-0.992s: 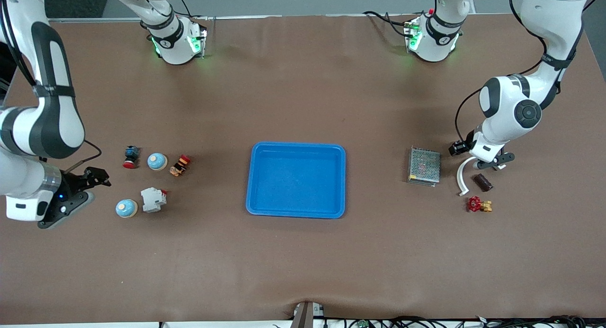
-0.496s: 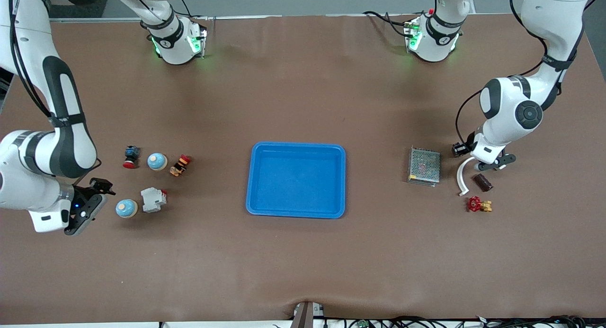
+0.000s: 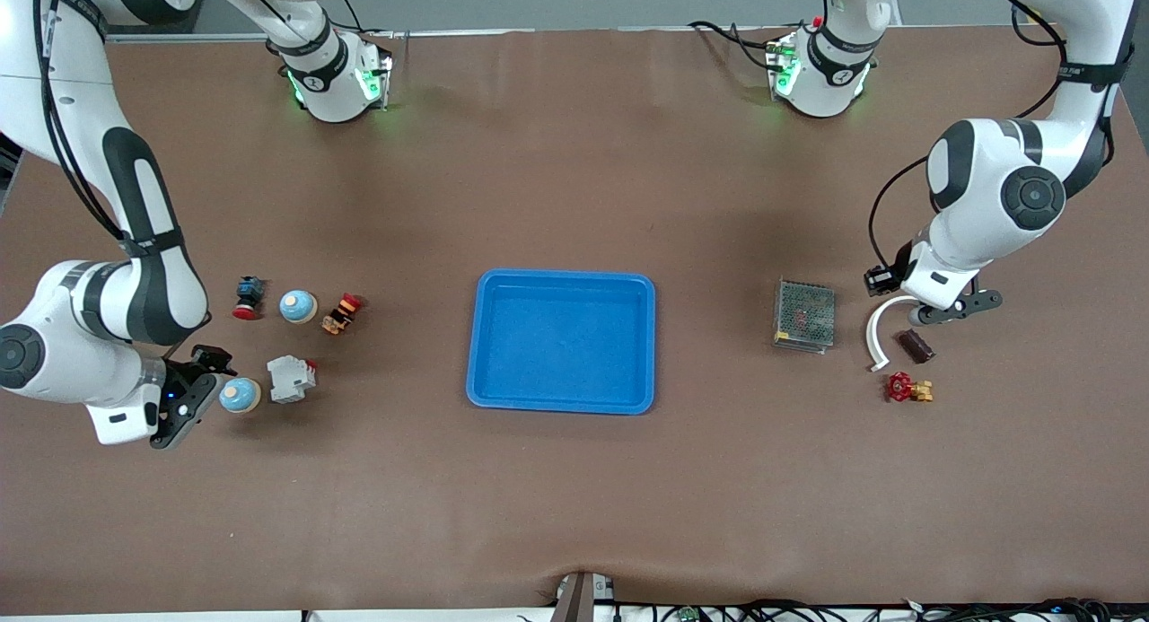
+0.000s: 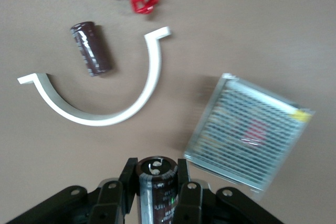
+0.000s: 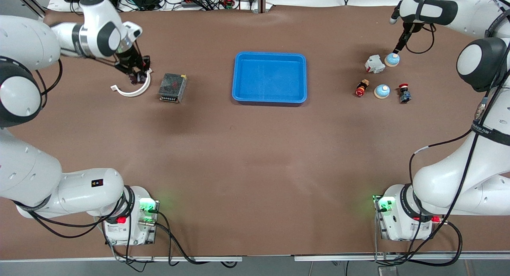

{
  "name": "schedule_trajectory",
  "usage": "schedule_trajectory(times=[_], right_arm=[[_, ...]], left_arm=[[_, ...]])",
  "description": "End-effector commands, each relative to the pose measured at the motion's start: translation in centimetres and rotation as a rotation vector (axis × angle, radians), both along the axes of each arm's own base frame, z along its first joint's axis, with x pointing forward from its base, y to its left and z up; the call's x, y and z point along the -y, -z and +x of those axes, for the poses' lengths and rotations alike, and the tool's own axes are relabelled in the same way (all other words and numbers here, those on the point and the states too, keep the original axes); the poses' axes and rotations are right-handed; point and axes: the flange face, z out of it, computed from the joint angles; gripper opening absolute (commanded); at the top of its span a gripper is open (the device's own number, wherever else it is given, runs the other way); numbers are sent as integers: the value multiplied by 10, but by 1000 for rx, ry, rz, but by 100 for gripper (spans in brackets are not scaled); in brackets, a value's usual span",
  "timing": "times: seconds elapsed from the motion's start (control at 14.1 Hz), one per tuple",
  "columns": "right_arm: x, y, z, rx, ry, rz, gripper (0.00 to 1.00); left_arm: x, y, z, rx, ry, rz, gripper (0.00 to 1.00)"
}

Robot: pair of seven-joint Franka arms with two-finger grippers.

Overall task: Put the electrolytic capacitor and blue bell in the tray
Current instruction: 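Carry the capacitor to the tray while the right gripper grasps a bell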

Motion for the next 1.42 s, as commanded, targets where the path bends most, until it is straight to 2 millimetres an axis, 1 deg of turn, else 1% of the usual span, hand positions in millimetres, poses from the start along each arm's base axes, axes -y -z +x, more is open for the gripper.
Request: schedule_trajectory(times=[0.0,0.14,0.28,0.35,0.43,0.5,0.64,0.78,0.99,1.13,1.28,1.35], right_arm=[[-2,11,1,10,-18,2,100],[2,24,2,18,-20,5,100],[5,41,1,19,-38,12,100],[5,45,0,15,-35,14,100],[5,50,-1,9,-35,16,100],[5,54,-4,2,-35,18,100],[6,61,-9,3,-34,18,100],[9,74,-17,14,-28,18,100],[13,77,-20,21,-22,17,100],[11,77,-19,22,-23,17,100],[8,75,-18,26,-26,16,100],[7,75,-17,28,-23,16,96]], left_arm=[[60,-24,22,6,-79,-25,0],[109,-25,31,10,-141,-58,0],[162,-20,36,1,-217,-79,0],[182,-16,38,-6,-244,-90,0],[205,-12,39,-13,-269,-98,0],[232,-8,37,-21,-298,-107,0],[274,5,34,-43,-361,-115,0],[308,18,31,-61,-421,-124,0],[352,40,27,-70,-500,-107,0],[378,60,26,-65,-570,-86,0],[400,81,20,-47,-605,-63,0],[406,94,16,-40,-620,-47,0]])
